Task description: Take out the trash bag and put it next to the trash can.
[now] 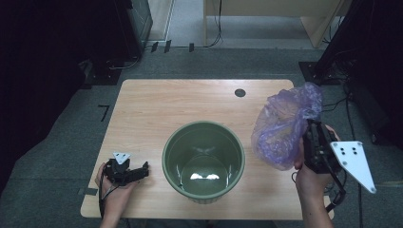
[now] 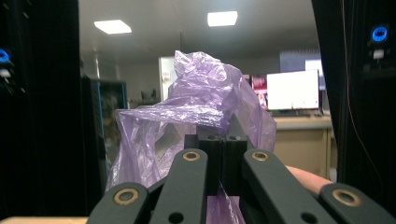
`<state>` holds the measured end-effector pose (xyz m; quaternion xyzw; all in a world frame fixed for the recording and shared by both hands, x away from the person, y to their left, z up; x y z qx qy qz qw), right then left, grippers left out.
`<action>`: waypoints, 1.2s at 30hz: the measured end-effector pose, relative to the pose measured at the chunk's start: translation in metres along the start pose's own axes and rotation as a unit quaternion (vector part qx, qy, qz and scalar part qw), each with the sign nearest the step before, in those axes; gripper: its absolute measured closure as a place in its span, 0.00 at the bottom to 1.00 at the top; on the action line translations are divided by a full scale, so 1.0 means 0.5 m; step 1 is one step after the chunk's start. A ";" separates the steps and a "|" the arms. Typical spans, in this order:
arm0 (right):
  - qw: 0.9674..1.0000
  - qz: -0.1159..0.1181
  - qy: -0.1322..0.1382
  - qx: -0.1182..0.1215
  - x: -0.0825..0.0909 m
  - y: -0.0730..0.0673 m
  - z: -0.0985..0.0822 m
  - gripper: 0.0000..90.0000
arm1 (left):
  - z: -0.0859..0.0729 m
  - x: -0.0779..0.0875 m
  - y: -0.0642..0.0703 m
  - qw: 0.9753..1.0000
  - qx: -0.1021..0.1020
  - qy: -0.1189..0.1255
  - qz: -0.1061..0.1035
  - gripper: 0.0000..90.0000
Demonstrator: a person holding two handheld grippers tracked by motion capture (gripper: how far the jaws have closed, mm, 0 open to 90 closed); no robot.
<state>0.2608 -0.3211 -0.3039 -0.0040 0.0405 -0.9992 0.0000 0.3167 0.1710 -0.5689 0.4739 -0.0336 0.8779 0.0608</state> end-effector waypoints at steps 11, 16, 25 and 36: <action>0.997 0.009 -0.079 -0.002 -0.148 -0.055 -0.115 1.00 | 0.000 0.000 0.000 1.000 0.000 0.000 0.000 0.00; 0.995 0.024 -0.093 0.021 -0.207 -0.107 -0.120 1.00 | 0.000 0.000 0.000 1.000 0.000 0.000 0.000 0.00; 0.990 0.103 -0.091 0.022 -0.240 -0.166 -0.129 1.00 | 0.000 0.000 0.000 1.000 0.000 0.001 0.000 0.00; 0.972 0.160 -0.172 0.018 -0.191 -0.089 -0.271 0.88 | 0.000 0.000 0.000 1.000 0.000 0.000 0.000 0.00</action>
Point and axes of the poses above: each handheld gripper's, and its own axes: x roughly backward along the jaws, z roughly out of its top, y roughly to its right, the point moved 7 cm from there along -x, roughly forward along the jaws, and after that the axes turned 12 degrees about -y, right-handed, at the moved point
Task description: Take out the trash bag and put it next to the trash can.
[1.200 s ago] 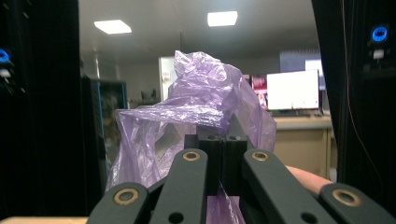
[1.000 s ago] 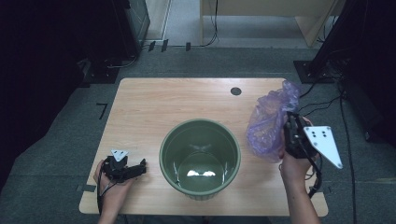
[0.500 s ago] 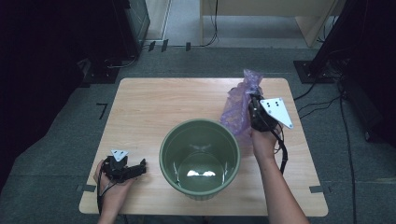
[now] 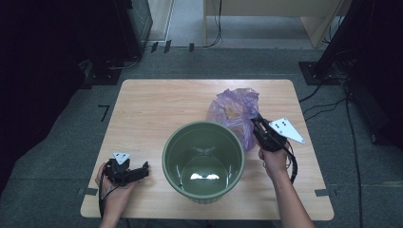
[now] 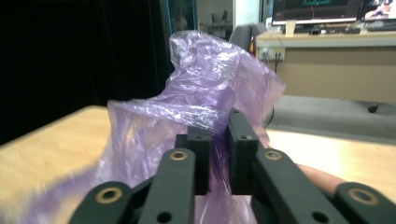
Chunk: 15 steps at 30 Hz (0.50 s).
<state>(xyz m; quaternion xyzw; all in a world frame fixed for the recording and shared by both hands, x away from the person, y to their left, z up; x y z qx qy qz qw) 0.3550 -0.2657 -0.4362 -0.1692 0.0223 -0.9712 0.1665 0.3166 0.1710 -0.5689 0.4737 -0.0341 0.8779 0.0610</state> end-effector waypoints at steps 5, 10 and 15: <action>1.000 0.001 -0.017 0.009 0.029 0.027 -0.033 0.75 | 0.000 0.000 0.000 1.000 0.000 0.000 0.000 0.00; 1.000 0.005 -0.018 0.007 0.060 0.046 -0.045 0.57 | 0.000 0.000 0.000 1.000 0.000 0.000 0.000 0.00; 1.000 0.011 -0.024 0.016 0.089 0.056 -0.051 0.40 | 0.000 0.000 0.000 1.000 0.000 0.000 0.000 0.00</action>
Point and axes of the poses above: each handheld gripper's, and its own axes: x roughly backward along the jaws, z roughly out of its top, y roughly to its right, the point moved 7 cm from there along -x, roughly forward along the jaws, and after that the axes turned 12 degrees about -y, right-handed, at the moved point
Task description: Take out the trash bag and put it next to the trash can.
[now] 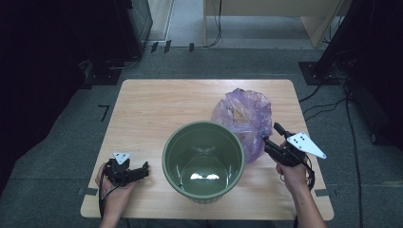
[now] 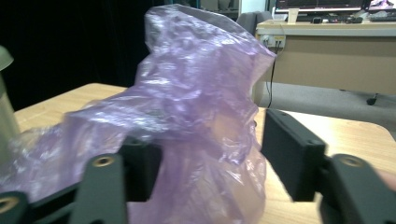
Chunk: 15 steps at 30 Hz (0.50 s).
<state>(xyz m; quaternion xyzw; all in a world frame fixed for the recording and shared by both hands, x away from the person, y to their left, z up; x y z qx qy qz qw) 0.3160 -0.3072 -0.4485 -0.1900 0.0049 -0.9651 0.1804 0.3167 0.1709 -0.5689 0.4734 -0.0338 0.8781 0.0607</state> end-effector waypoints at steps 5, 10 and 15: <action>1.000 0.003 -0.013 0.013 0.027 0.007 -0.005 0.31 | 0.000 0.000 0.000 1.000 0.000 0.000 0.000 0.00; 0.999 -0.009 -0.037 0.034 0.045 0.015 -0.020 0.28 | 0.000 0.000 0.000 1.000 0.000 0.000 0.000 0.00; 0.996 -0.036 -0.057 0.058 0.060 0.023 -0.052 0.42 | 0.000 0.000 0.000 1.000 0.000 0.000 0.000 0.00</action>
Point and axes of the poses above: each handheld gripper's, and its own axes: x roughly backward along the jaws, z roughly out of its top, y roughly to its right, the point moved 7 cm from there along -x, roughly forward along the jaws, and after that the axes turned 12 degrees about -y, right-handed, at the moved point
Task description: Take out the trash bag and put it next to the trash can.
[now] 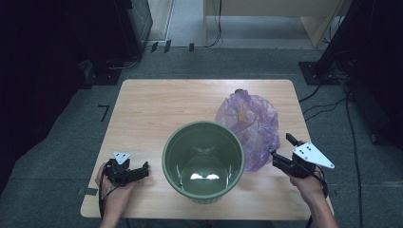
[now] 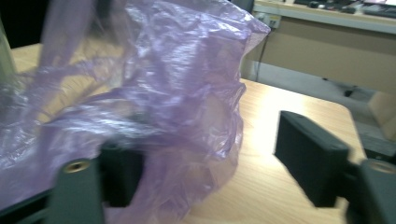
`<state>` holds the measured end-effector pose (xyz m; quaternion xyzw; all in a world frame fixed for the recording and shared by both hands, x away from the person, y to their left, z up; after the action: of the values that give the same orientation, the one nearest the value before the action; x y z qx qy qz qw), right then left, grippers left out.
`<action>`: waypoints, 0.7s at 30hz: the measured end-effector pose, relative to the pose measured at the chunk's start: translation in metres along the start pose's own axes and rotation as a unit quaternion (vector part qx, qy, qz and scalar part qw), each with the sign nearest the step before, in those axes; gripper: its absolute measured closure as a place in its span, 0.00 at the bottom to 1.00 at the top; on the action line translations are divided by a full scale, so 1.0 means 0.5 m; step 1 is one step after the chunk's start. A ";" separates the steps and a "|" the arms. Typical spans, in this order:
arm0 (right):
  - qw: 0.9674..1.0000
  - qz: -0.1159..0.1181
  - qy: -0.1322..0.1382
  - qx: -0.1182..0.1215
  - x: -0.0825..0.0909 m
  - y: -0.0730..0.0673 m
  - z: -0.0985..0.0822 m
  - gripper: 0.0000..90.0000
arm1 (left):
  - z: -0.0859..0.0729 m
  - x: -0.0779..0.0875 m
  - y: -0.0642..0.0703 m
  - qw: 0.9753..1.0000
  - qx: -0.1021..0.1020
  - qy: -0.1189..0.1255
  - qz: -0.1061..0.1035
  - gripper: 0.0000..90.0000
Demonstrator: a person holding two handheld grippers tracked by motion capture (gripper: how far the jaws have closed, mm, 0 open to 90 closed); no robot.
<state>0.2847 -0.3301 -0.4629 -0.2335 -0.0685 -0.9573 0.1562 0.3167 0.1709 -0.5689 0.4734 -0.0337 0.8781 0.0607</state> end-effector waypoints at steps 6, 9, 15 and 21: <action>0.999 0.010 0.006 -0.046 0.001 0.002 -0.014 0.92 | 0.000 0.000 0.000 1.000 0.000 0.000 0.000 0.00; 0.997 0.016 0.006 -0.069 -0.016 -0.013 0.000 0.98 | 0.000 0.000 0.000 1.000 0.000 0.000 0.000 0.00; 0.988 0.080 0.025 -0.129 -0.059 -0.092 0.059 0.98 | 0.000 0.000 0.000 1.000 0.000 0.000 0.000 0.00; 0.990 0.039 0.013 -0.138 -0.137 -0.150 0.110 0.98 | 0.000 0.000 0.000 1.000 0.000 0.000 0.000 0.00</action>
<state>0.3408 -0.2301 -0.4510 -0.2431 0.0753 -0.9536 0.1609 0.3167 0.1709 -0.5689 0.4733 -0.0336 0.8782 0.0607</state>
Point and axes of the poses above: each handheld gripper's, and its own axes: x roughly backward along the jaws, z roughly out of its top, y roughly to its right, the point moved 7 cm from there along -x, roughly forward along the jaws, and after that the axes turned 12 degrees about -y, right-handed, at the moved point
